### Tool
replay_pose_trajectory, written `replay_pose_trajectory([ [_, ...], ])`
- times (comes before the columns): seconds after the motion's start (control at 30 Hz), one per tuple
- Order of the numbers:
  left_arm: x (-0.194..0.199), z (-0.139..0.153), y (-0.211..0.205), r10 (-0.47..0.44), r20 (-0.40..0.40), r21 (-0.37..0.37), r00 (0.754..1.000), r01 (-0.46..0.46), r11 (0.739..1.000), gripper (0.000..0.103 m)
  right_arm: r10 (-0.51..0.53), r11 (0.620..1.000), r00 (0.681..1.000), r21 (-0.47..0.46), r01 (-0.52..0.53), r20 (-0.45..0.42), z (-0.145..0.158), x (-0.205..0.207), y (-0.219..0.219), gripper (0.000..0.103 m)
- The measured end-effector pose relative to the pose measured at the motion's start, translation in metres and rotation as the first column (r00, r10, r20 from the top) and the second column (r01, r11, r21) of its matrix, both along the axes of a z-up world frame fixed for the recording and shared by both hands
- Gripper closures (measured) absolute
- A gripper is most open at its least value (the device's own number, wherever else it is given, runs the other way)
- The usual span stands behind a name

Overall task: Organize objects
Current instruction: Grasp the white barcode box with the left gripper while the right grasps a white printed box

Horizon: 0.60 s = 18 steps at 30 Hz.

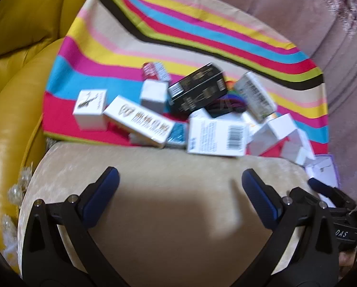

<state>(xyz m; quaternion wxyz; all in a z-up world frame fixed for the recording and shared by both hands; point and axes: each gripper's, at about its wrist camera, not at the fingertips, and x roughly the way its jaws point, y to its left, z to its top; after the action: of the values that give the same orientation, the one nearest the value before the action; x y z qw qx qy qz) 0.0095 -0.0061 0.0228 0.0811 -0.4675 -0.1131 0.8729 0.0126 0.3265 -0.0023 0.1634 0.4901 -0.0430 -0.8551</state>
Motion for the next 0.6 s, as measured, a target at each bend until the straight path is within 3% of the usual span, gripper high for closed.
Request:
replay_pose_trajectory([
  [0.2, -0.017, 0.004, 0.022, -0.061, 0.002, 0.011, 0.998, 0.061, 0.998, 0.004, -0.125, 0.987, 0.992, -0.105, 0.123, -0.008, 0.012, 0.005, 0.041, 0.000],
  [0.43, -0.042, -0.003, 0.044, -0.096, 0.060, -0.012, 0.994, 0.097, 0.995, 0.005, -0.200, 0.979, 0.979, -0.051, 0.198, -0.035, 0.018, -0.004, 0.075, 0.000],
  [0.53, -0.051, -0.008, 0.053, -0.108, 0.087, -0.030, 0.990, 0.111, 0.993, 0.011, -0.228, 0.973, 0.973, -0.028, 0.227, -0.032, 0.015, -0.014, 0.085, 0.000],
  [0.6, -0.055, -0.012, 0.057, -0.109, 0.101, -0.043, 0.989, 0.113, 0.993, 0.020, -0.239, 0.971, 0.971, -0.035, 0.238, -0.018, 0.012, -0.020, 0.091, 0.000],
])
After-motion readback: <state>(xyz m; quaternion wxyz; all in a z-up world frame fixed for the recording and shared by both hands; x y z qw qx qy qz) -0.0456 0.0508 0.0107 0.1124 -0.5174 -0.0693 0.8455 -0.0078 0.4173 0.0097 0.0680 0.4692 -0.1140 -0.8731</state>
